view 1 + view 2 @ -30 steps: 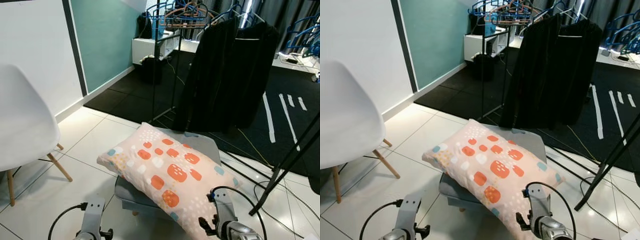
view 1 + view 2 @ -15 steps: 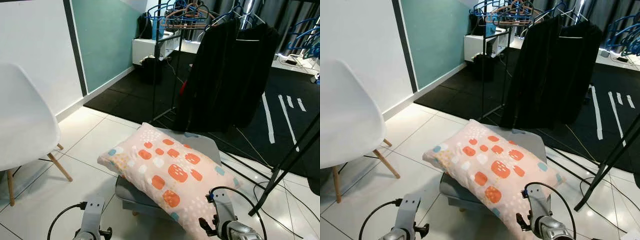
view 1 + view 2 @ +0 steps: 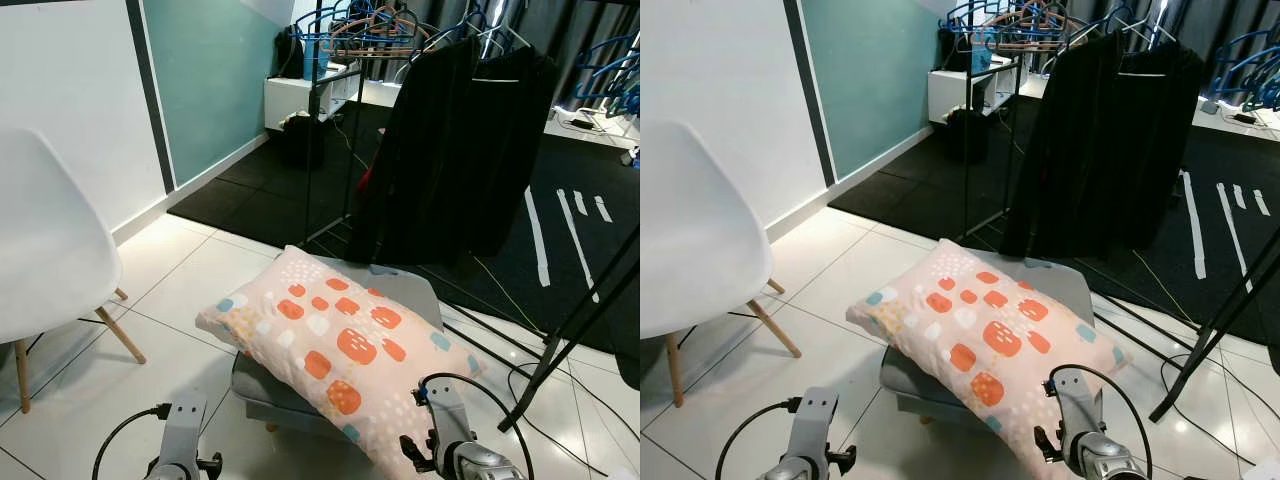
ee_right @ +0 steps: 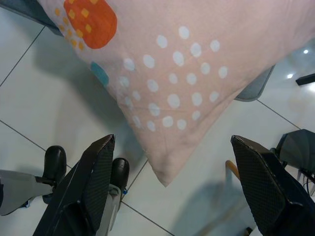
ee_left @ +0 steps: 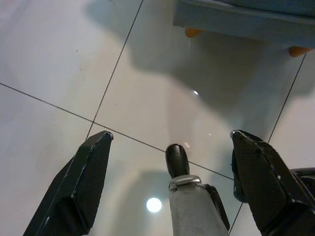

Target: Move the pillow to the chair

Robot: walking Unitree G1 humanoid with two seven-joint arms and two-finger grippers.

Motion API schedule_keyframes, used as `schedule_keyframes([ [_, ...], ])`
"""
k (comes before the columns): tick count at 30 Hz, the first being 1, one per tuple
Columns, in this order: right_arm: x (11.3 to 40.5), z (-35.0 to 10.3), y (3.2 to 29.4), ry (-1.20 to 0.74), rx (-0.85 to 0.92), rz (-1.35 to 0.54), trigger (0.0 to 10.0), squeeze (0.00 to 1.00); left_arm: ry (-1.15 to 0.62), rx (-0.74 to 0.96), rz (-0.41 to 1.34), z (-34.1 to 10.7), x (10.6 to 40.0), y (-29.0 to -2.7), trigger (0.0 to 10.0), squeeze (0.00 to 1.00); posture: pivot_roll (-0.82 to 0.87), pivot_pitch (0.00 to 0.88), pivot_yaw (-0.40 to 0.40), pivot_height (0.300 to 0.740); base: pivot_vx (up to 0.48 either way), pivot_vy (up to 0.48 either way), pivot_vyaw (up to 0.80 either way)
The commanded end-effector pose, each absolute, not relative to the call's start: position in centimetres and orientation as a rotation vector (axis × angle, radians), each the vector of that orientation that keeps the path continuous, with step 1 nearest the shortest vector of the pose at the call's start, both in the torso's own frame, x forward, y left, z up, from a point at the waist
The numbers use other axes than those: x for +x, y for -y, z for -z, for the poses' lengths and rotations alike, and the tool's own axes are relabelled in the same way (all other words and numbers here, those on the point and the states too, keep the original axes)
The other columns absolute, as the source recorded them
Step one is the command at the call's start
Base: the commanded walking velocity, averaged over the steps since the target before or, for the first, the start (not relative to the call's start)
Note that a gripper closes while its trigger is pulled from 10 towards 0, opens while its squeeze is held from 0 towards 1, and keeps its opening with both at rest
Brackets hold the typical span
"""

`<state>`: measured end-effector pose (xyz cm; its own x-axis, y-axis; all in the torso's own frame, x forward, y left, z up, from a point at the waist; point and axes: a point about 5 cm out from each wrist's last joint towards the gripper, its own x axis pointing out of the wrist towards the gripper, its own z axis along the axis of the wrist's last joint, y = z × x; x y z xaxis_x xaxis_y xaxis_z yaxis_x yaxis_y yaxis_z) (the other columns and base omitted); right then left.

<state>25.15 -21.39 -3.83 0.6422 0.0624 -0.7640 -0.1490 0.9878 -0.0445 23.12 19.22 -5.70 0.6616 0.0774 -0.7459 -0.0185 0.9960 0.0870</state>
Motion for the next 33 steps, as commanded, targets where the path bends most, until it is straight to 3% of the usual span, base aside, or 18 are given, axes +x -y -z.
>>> schedule_keyframes([
  [1, 25.20, 3.77, 21.56, -0.863, -0.107, -0.110, 10.0, 0.00, -0.848, 0.070, -0.056, 5.83, 22.88, -19.30, 10.0, 0.00, -0.18, 0.000, -0.052, 0.738, 0.000, 0.000, 0.00],
  [14, 25.36, 3.69, 21.44, -0.856, -0.097, -0.102, 10.0, 0.00, -0.839, 0.060, -0.060, 5.71, 23.04, -19.35, 10.0, 0.00, -0.17, 0.002, -0.057, 0.738, 0.000, 0.000, 0.00],
  [33, 25.07, 3.84, 21.63, -0.867, -0.109, -0.116, 10.0, 0.00, -0.845, 0.064, -0.052, 5.91, 22.74, -19.25, 10.0, 0.00, -0.16, 0.019, -0.061, 0.738, 0.288, 0.000, 0.00],
])
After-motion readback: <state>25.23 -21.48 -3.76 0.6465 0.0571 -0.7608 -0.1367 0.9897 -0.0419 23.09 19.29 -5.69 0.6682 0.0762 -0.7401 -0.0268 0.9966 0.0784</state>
